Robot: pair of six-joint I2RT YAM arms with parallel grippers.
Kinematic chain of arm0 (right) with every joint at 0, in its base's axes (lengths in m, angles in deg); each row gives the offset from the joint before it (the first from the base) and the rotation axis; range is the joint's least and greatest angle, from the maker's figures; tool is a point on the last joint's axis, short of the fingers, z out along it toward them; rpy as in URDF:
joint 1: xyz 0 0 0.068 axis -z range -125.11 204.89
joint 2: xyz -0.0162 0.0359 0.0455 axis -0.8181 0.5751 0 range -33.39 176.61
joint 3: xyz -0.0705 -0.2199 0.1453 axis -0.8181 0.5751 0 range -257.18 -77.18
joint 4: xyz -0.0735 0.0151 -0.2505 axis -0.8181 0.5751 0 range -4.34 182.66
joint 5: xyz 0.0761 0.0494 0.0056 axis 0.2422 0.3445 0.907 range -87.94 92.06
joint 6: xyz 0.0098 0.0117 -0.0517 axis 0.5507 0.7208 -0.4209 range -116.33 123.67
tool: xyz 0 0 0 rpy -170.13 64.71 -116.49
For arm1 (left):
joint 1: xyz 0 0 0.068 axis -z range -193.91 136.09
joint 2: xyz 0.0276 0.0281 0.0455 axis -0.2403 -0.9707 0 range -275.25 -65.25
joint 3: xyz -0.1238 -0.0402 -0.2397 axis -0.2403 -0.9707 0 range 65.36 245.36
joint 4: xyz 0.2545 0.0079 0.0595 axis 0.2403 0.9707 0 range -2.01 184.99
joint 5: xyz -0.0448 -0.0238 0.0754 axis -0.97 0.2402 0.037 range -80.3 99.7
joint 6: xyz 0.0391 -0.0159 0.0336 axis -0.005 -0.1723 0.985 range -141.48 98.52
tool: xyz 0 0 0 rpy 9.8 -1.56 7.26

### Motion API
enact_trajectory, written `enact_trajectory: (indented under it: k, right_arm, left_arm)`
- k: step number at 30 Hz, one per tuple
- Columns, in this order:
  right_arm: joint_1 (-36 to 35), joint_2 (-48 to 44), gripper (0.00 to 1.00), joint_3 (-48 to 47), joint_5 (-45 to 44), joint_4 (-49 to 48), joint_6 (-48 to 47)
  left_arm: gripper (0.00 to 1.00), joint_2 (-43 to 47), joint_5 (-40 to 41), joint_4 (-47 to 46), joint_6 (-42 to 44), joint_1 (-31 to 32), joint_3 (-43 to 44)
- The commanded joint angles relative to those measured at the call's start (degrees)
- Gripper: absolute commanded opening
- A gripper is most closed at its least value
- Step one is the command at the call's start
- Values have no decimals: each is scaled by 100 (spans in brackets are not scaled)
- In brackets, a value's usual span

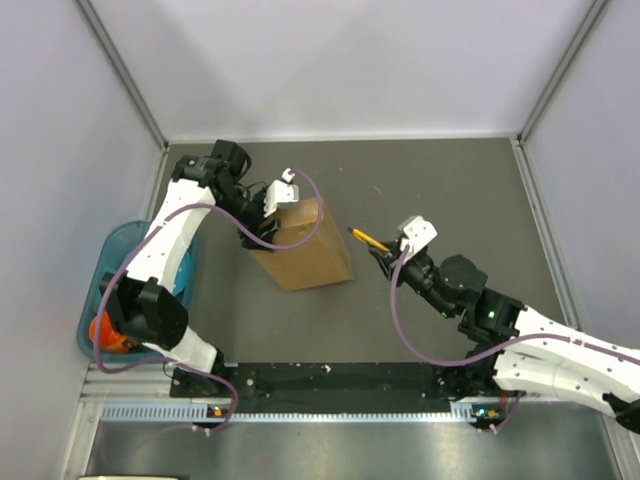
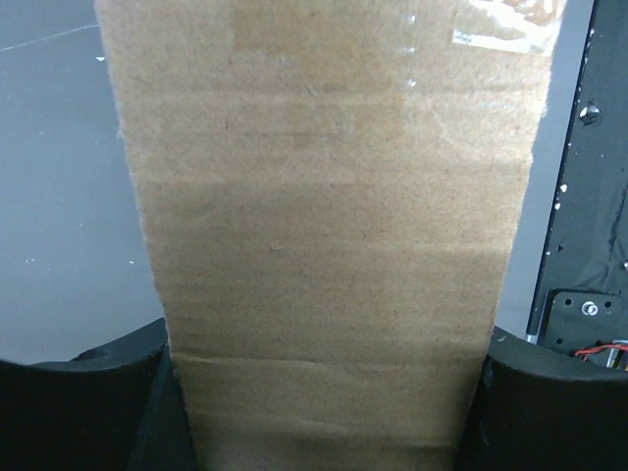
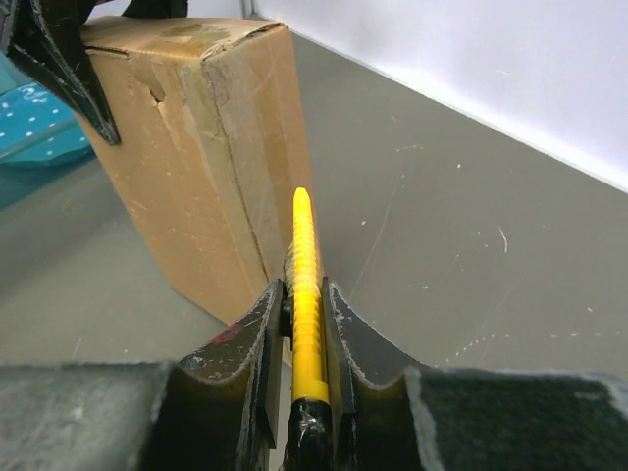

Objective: Unpack the express box
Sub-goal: Cut the express box at the center of the board.

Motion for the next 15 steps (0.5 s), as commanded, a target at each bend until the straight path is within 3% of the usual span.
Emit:
enact_trajectory:
  k: [1, 10, 15]
  right_arm:
    - [-64, -191, 0, 17, 230, -401, -94]
    - [-73, -113, 0, -176, 230, -278, -138]
    - [-134, 125, 0, -361, 37, -366, -296]
  left_arm:
    - [1, -550, 911, 1125, 716, 24, -584]
    - [0, -717, 700, 1125, 461, 24, -373]
    - [0, -980, 542, 1125, -224, 24, -180]
